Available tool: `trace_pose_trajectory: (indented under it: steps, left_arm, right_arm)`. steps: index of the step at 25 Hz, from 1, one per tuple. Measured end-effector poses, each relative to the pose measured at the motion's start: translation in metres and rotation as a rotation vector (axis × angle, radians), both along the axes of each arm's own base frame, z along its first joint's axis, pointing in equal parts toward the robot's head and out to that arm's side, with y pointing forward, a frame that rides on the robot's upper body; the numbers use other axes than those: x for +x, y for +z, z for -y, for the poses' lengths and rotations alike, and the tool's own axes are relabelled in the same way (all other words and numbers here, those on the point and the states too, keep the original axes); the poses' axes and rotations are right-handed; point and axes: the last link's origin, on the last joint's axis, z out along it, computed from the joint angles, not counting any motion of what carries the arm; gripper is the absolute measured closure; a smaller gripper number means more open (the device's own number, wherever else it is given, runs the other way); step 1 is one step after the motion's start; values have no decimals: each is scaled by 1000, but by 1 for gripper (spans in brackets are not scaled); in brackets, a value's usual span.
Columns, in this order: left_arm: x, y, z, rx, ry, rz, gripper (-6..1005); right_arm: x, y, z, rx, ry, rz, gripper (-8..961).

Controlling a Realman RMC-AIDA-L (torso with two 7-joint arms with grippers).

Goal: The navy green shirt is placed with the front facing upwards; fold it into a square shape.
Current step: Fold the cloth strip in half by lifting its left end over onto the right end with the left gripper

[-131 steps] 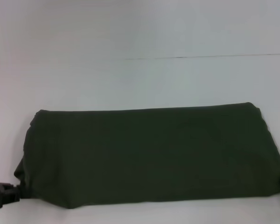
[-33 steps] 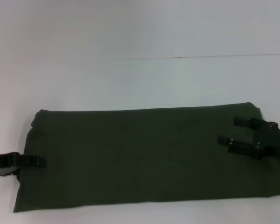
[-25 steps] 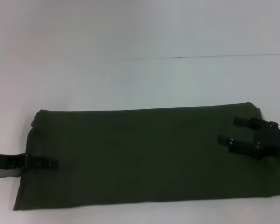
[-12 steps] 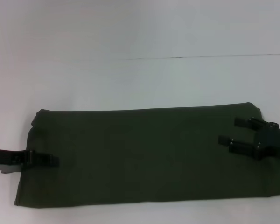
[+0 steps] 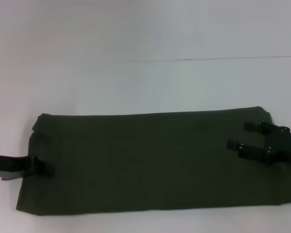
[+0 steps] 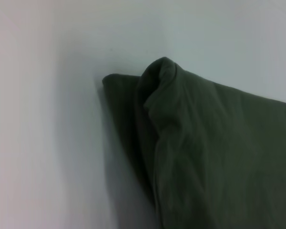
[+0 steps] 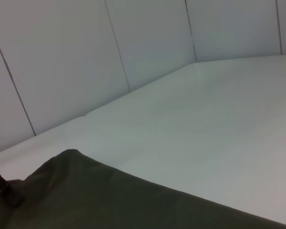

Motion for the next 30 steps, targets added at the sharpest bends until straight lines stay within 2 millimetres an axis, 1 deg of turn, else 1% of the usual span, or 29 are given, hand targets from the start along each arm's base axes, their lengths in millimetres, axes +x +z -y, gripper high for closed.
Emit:
trace_pose_trajectory:
  steps: [1, 7, 18, 21, 23, 26, 30]
  left_arm:
    - [0, 0, 0, 0, 0, 0, 757]
    - [0, 0, 0, -1, -2, 0, 898]
    - [4, -4, 0, -20, -24, -4, 898]
    - [4, -2, -2, -13, -26, -14, 898]
    - [1, 2, -1, -2, -21, -25, 898]
    - [-8, 15, 2, 34, -1, -49, 898]
    - [-18, 28, 9, 66, 15, -81, 898]
  right_arm:
    - [0, 0, 0, 0, 0, 0, 35]
    - [-1, 0, -1, 0, 2, 0, 35]
    - [-2, -1, -2, 1, 4, 1, 35]
    - [-1, -1, -2, 2, 2, 2, 34]
    - [-1, -1, -2, 2, 1, 2, 34]
    - [-1, -1, -2, 2, 0, 3, 34]
    - [-1, -1, -2, 3, -3, 3, 35]
